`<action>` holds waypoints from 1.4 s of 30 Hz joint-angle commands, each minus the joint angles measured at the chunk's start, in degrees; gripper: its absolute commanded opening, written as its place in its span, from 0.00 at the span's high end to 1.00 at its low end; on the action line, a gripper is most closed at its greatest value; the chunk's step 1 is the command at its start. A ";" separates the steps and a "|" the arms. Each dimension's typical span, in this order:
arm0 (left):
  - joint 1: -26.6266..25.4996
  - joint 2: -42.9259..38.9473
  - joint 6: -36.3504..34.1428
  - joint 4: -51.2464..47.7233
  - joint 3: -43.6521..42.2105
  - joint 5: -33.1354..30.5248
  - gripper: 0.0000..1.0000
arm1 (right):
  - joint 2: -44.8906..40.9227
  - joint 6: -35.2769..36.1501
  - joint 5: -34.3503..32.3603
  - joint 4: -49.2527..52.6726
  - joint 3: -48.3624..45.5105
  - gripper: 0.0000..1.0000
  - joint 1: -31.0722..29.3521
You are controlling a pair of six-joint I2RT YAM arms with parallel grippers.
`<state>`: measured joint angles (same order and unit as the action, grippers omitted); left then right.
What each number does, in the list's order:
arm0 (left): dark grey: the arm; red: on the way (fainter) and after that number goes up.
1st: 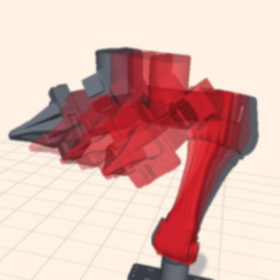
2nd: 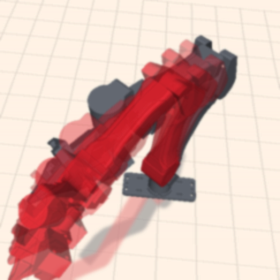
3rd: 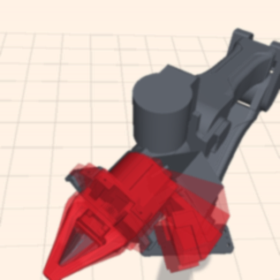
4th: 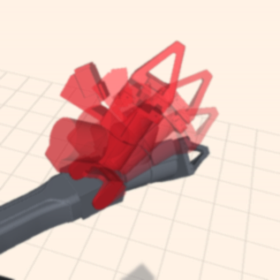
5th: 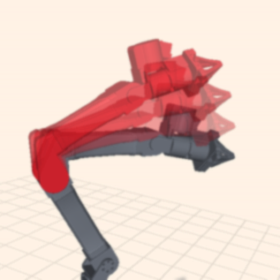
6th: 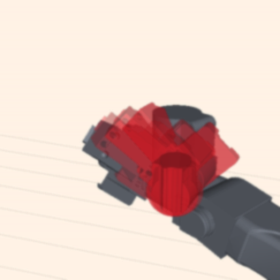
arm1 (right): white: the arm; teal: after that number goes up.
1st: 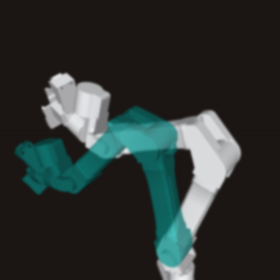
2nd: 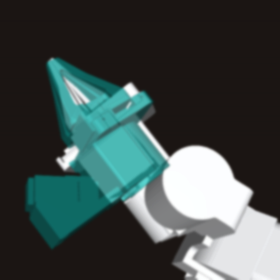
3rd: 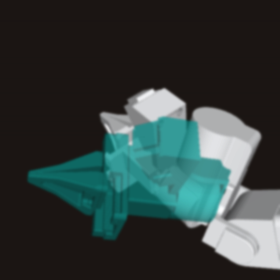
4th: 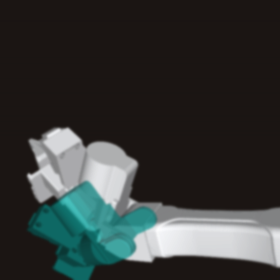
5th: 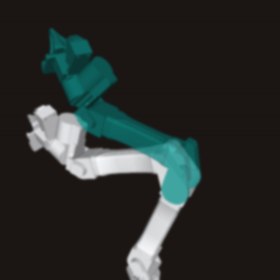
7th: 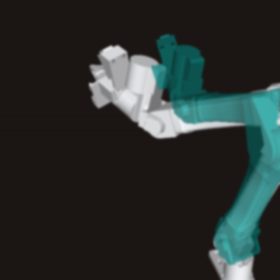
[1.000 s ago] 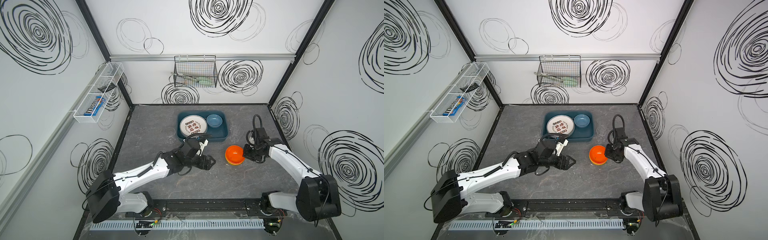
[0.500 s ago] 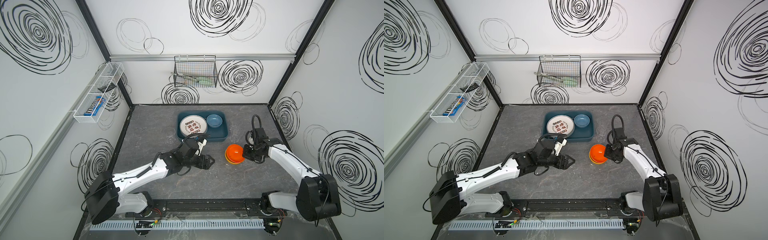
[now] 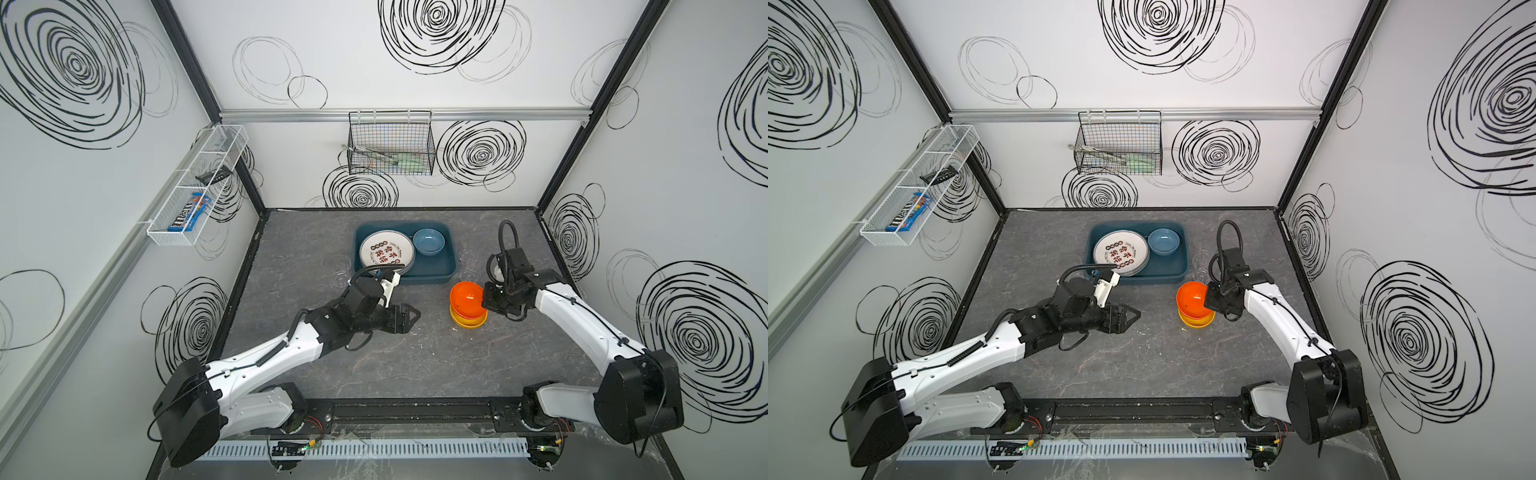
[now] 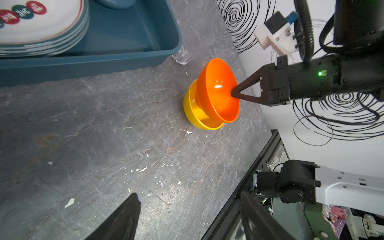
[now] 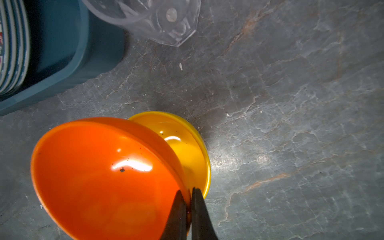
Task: Place the mixed dishes into the plastic bin
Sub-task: 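Close the right gripper on the orange bowl rim and tilt it up, then lift the orange bowl and carry it onto the blue bowl in the bin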
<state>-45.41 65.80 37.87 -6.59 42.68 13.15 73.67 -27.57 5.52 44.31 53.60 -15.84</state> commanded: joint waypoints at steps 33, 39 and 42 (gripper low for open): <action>16.84 -13.28 1.86 -3.07 -5.37 2.76 0.19 | 23.97 0.99 1.58 0.75 30.40 1.00 -3.49; 17.58 -14.17 1.86 -3.58 -6.01 3.38 0.19 | 30.20 0.68 0.43 2.05 38.48 1.00 -3.06; 18.01 -14.49 1.77 -3.84 -6.11 3.56 0.19 | 33.36 0.41 0.03 2.71 42.55 1.00 -2.76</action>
<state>-28.03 52.16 39.48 -10.70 37.12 15.90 105.86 -26.74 6.24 45.63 92.64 -18.83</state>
